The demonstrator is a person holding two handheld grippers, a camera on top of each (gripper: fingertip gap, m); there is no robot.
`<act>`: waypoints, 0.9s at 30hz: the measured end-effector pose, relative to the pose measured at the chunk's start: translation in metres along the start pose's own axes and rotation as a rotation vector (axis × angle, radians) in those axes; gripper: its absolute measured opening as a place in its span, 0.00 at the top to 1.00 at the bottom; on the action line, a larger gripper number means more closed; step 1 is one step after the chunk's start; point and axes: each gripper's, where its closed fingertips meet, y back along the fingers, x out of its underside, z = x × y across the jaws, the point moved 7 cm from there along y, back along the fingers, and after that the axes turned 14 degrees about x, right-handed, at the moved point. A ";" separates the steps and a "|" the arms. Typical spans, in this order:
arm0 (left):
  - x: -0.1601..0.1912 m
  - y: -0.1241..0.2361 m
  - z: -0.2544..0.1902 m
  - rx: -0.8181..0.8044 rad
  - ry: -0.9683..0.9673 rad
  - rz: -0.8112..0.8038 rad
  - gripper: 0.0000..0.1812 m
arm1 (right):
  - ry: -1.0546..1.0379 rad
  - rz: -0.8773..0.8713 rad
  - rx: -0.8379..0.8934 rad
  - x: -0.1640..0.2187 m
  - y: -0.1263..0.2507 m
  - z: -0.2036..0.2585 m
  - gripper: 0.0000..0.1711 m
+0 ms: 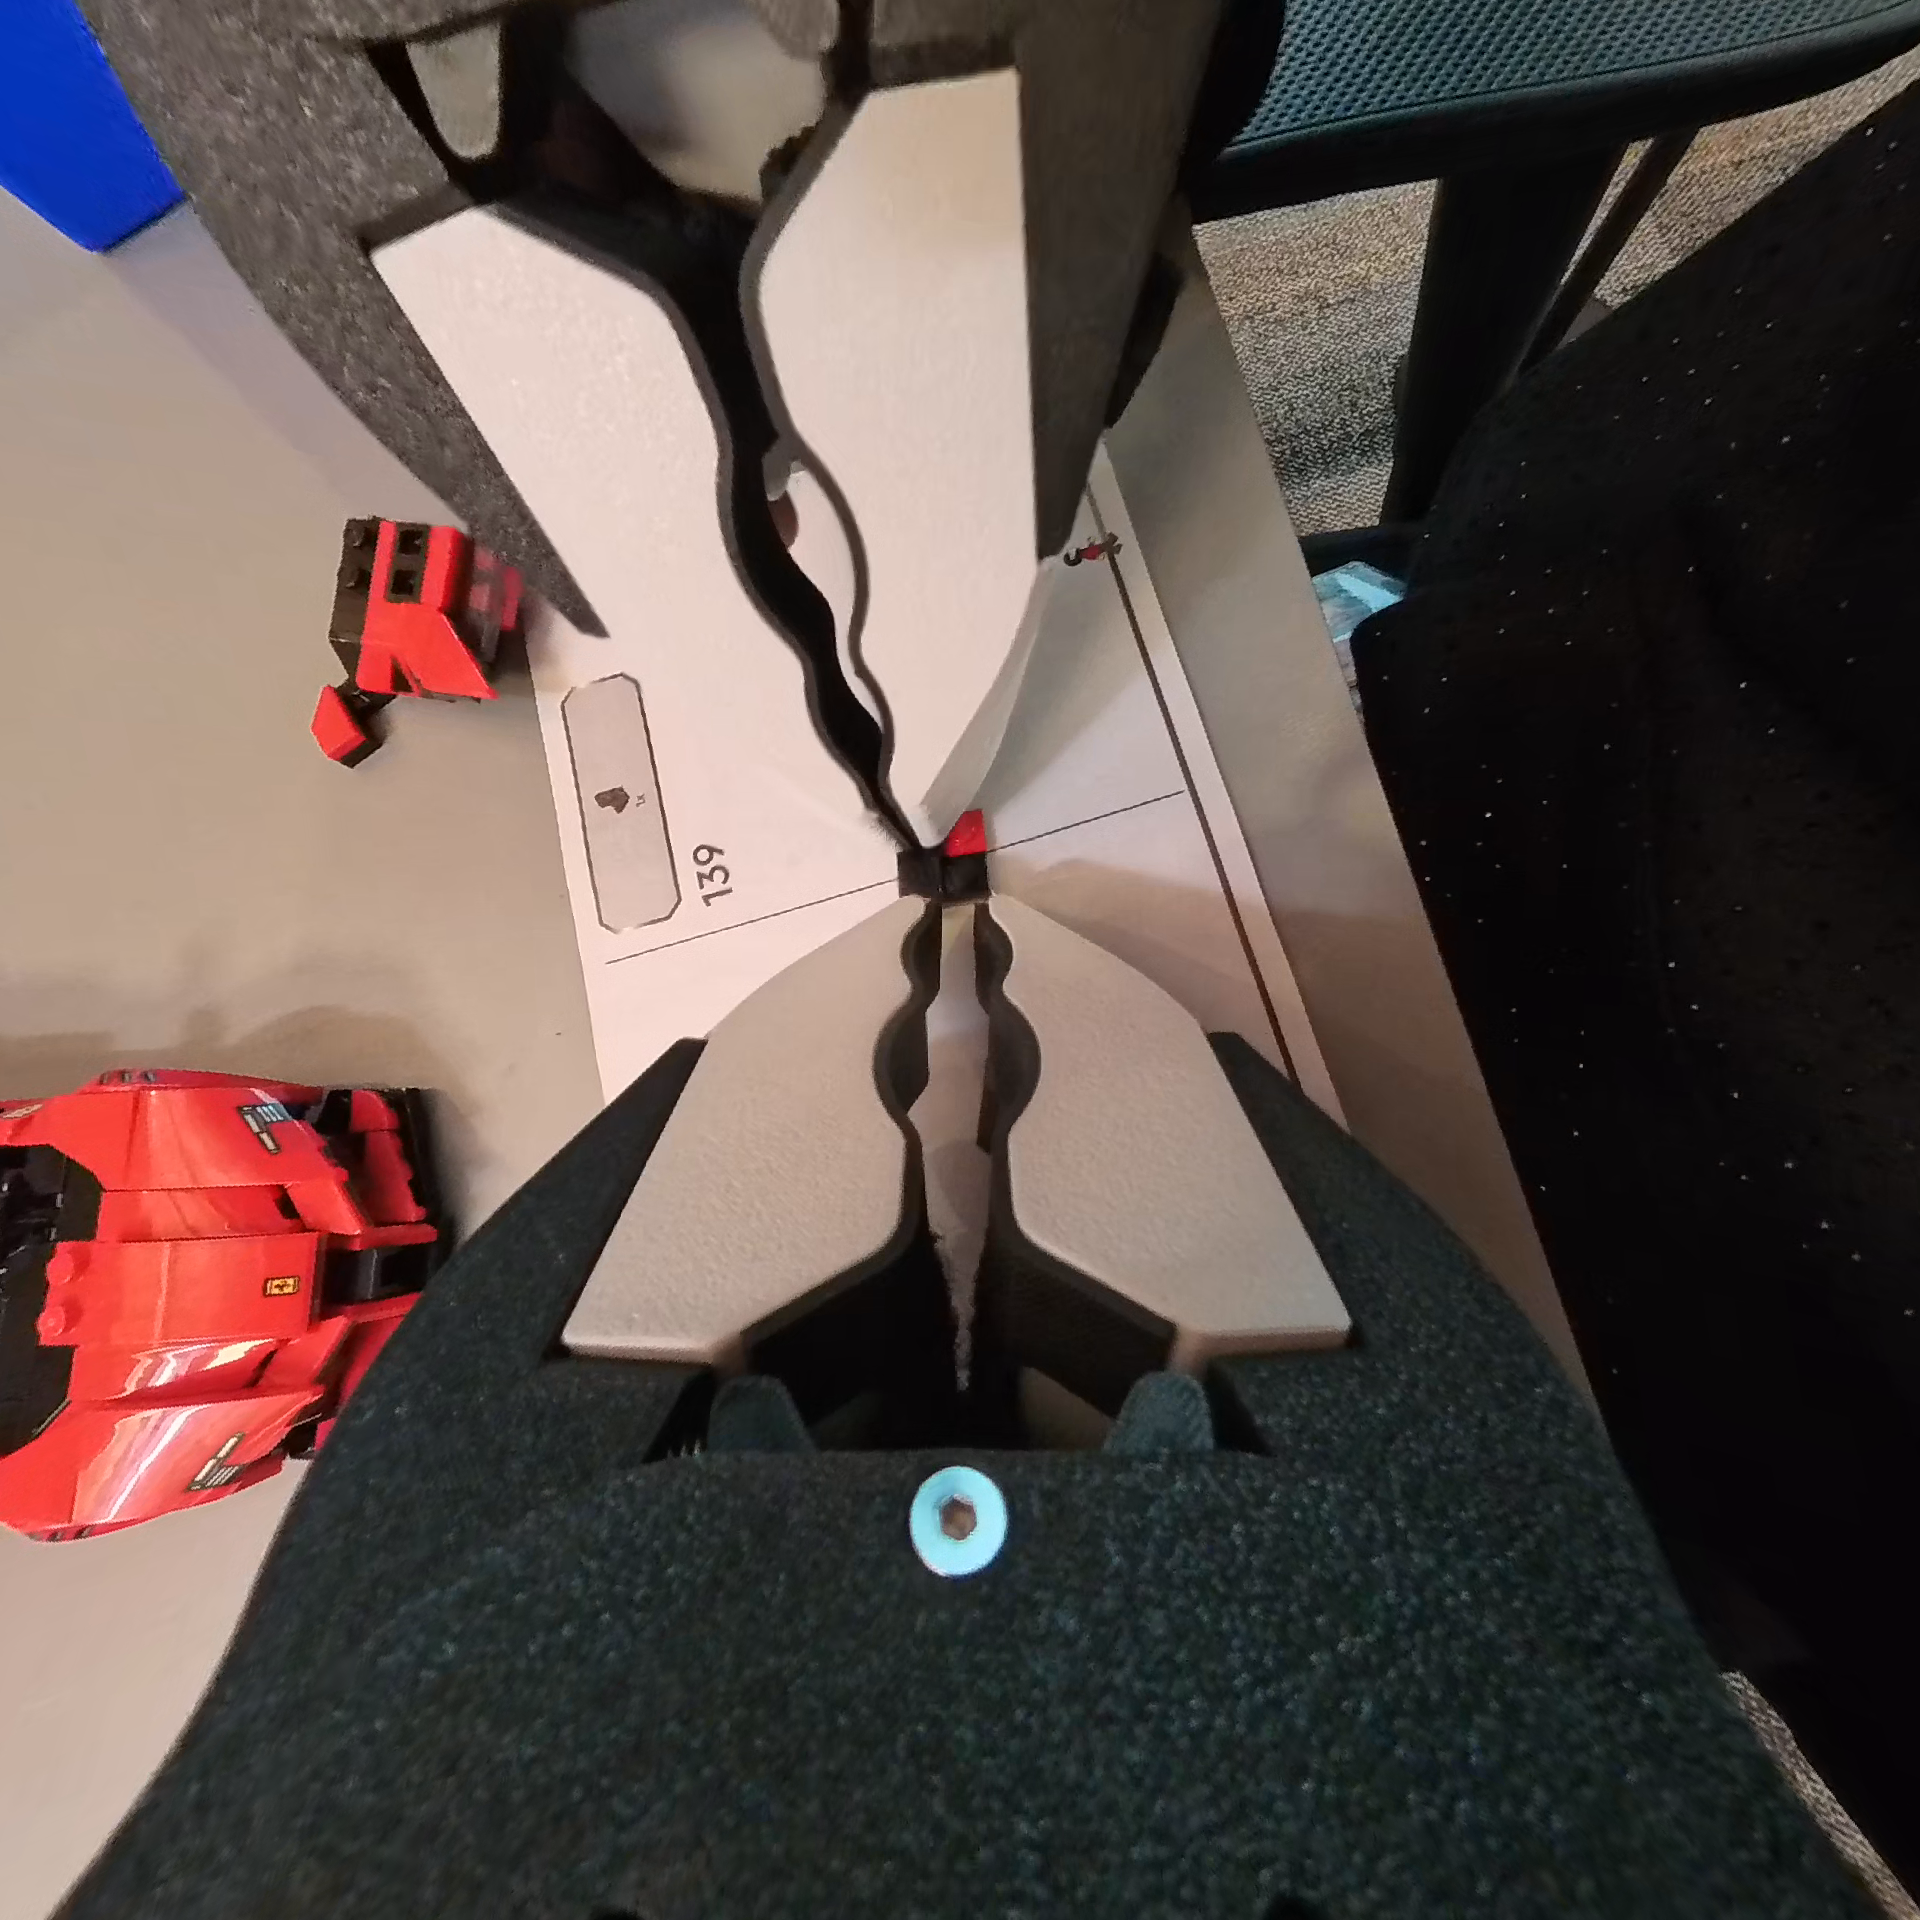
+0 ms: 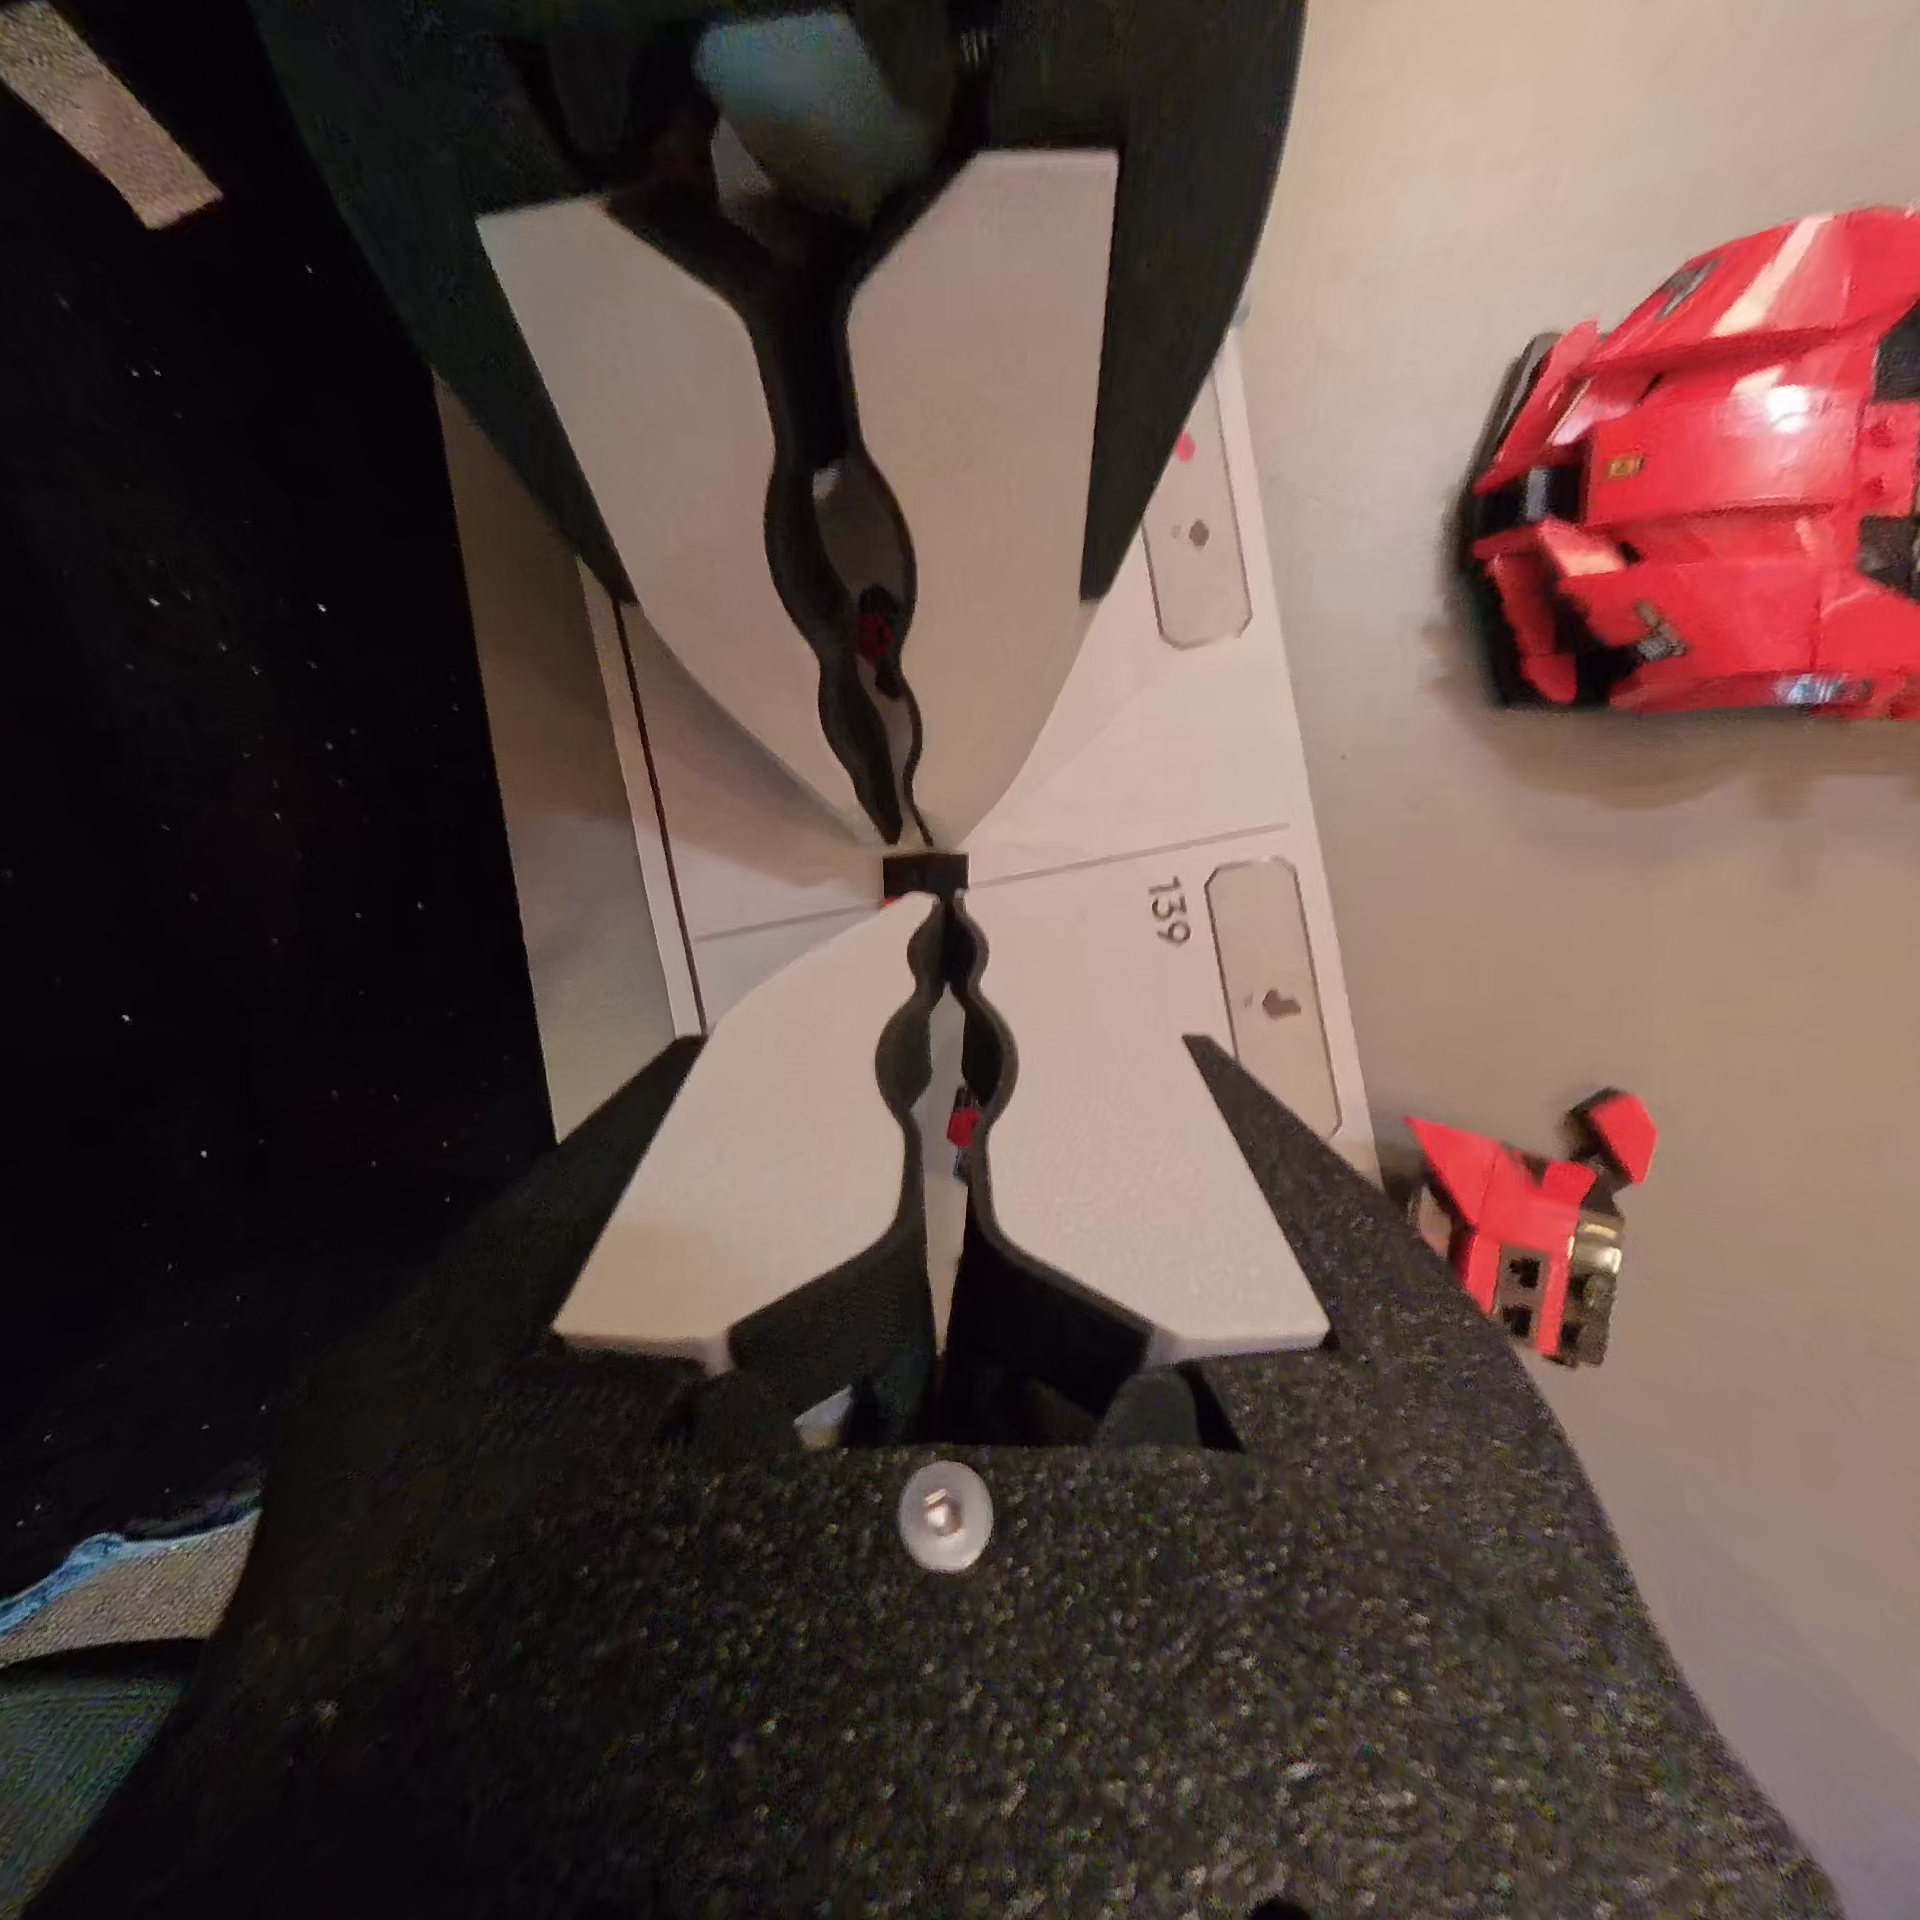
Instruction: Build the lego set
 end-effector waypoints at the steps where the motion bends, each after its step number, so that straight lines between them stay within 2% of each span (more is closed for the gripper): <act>1: 0.000 0.000 0.000 0.001 0.000 0.000 0.97 | -0.012 -0.003 0.007 0.001 0.000 0.000 1.00; 11: 0.000 0.000 0.001 0.012 0.009 -0.009 0.97 | -0.024 0.135 0.001 -0.007 -0.002 0.000 1.00; 14: 0.001 0.001 0.000 0.007 -0.002 -0.002 0.98 | -0.069 0.157 -0.111 -0.011 -0.006 0.008 1.00; 17: 0.003 0.009 -0.002 -0.012 0.016 -0.004 0.98 | 0.056 0.167 -0.090 -0.010 -0.003 0.008 1.00; 18: 0.005 0.013 -0.003 -0.018 0.023 -0.008 0.97 | 0.080 0.163 -0.055 -0.011 -0.001 0.005 1.00; 21: 0.009 0.033 -0.003 -0.088 0.040 -0.032 0.97 | -0.091 -0.072 -0.144 -0.027 0.025 -0.007 1.00; 24: 0.008 0.048 -0.007 -0.141 0.036 -0.058 0.96 | -0.075 -0.071 -0.029 -0.018 0.035 -0.019 1.00; 27: 0.011 0.060 -0.011 -0.216 0.047 -0.080 0.96 | -0.049 -0.039 -0.032 -0.012 0.024 -0.012 1.00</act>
